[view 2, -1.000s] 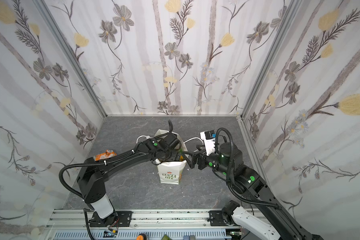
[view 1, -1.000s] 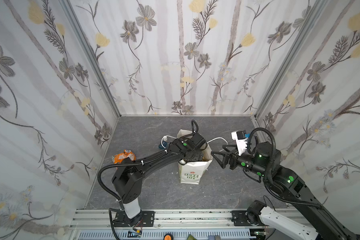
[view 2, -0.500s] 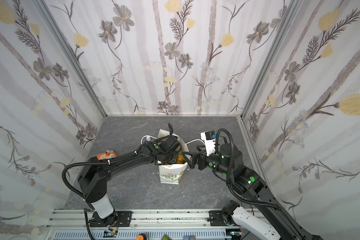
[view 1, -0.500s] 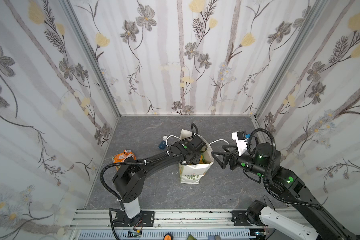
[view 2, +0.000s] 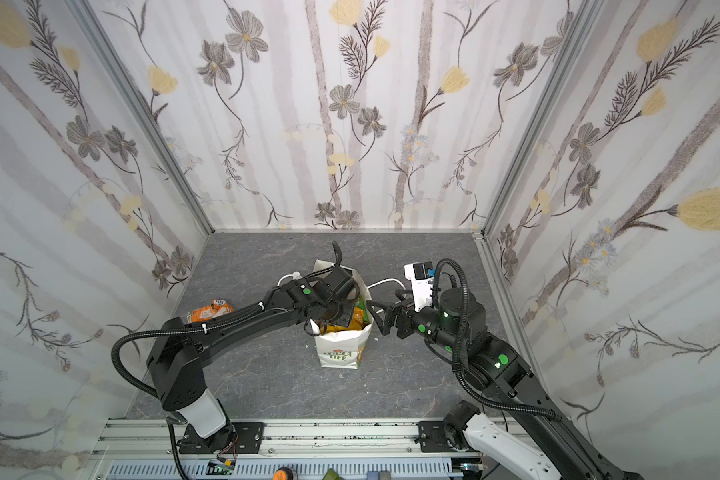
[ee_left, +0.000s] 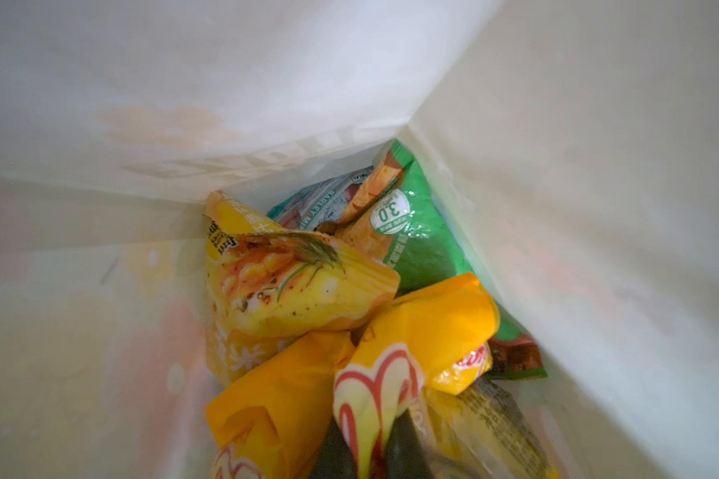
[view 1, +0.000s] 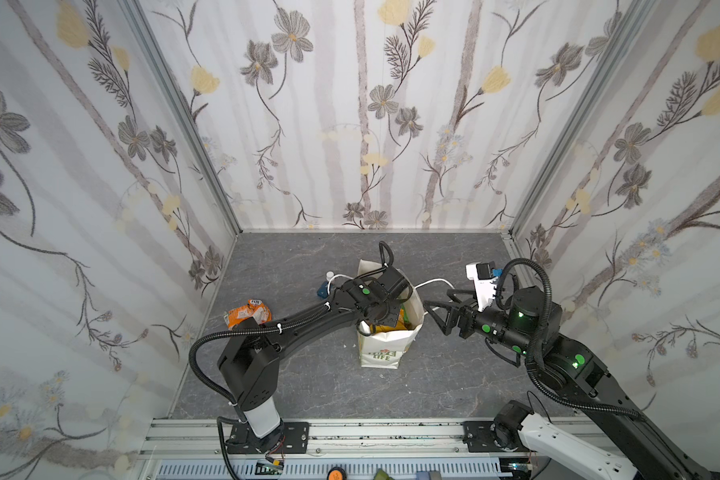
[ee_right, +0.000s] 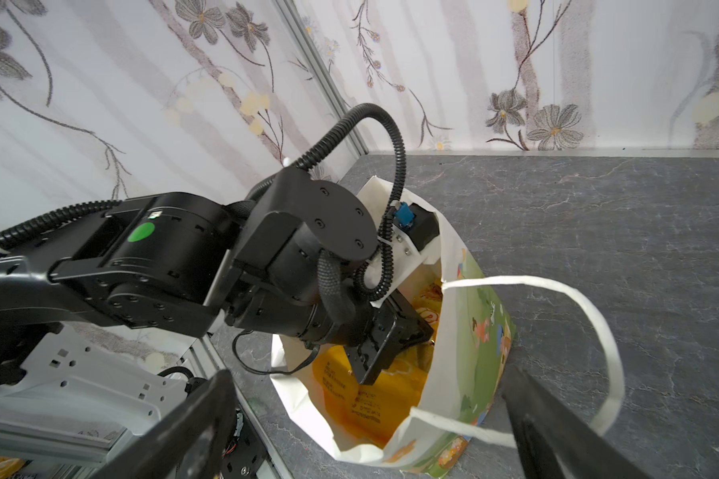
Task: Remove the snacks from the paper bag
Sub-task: 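Lower the left gripper into the bag and grasp the yellow LOT 100 packet, then lift the yellow packet out of the bag with the left gripper, then grasp the yellow packet with the right gripper from the left gripper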
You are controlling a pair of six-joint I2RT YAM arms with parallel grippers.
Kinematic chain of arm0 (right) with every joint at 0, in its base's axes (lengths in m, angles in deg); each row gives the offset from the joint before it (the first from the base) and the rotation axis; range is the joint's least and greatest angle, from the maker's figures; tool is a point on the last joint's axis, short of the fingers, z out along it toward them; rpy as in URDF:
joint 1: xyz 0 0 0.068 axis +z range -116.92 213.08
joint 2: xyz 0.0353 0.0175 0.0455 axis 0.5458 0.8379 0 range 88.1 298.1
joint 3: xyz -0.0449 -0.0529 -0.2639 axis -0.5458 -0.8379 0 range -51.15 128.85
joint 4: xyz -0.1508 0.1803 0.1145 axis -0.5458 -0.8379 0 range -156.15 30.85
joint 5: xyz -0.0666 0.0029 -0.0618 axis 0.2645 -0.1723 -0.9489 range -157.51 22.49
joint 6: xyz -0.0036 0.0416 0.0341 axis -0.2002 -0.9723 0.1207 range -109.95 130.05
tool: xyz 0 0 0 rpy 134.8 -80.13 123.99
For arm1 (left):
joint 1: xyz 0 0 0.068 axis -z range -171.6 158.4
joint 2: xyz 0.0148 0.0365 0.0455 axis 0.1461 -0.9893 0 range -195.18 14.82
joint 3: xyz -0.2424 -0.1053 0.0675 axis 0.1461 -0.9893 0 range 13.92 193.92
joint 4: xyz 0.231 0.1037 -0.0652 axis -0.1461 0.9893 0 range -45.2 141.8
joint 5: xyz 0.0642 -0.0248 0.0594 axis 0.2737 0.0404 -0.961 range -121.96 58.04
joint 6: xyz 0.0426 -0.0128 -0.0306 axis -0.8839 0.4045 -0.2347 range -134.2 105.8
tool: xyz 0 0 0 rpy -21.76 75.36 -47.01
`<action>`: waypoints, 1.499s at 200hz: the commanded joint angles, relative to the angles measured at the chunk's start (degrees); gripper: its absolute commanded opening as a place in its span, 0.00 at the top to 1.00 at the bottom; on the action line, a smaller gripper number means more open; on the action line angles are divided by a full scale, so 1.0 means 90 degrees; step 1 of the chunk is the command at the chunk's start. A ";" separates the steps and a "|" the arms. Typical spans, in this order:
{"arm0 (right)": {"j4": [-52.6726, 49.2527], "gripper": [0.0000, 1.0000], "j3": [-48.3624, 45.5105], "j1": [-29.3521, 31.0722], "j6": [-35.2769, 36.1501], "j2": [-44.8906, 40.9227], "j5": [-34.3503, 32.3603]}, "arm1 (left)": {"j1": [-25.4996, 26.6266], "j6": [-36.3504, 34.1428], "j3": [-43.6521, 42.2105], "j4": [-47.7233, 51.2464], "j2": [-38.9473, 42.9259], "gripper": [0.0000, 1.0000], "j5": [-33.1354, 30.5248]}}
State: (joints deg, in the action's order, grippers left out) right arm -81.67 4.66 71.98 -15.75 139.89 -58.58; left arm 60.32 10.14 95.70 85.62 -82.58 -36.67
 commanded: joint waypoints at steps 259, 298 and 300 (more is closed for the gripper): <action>0.1602 0.01 -0.0059 -0.0641 -0.1048 -0.0208 0.0517 | -0.0005 -0.1711 0.1442 -0.1239 0.2311 1.00 -0.0115; 0.2320 0.01 0.0002 -0.0640 -0.1342 0.0080 0.1202 | 0.0014 -0.2065 0.1272 -0.2265 0.2509 1.00 -0.0014; 0.2345 0.01 0.0013 -0.0637 -0.1349 0.0094 0.1231 | 0.0018 -0.2076 0.1260 -0.2327 0.2521 1.00 -0.0014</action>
State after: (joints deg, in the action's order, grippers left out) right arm -67.90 3.94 66.12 -25.30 139.01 -52.64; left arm 60.39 -5.44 107.63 77.73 -61.12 -37.50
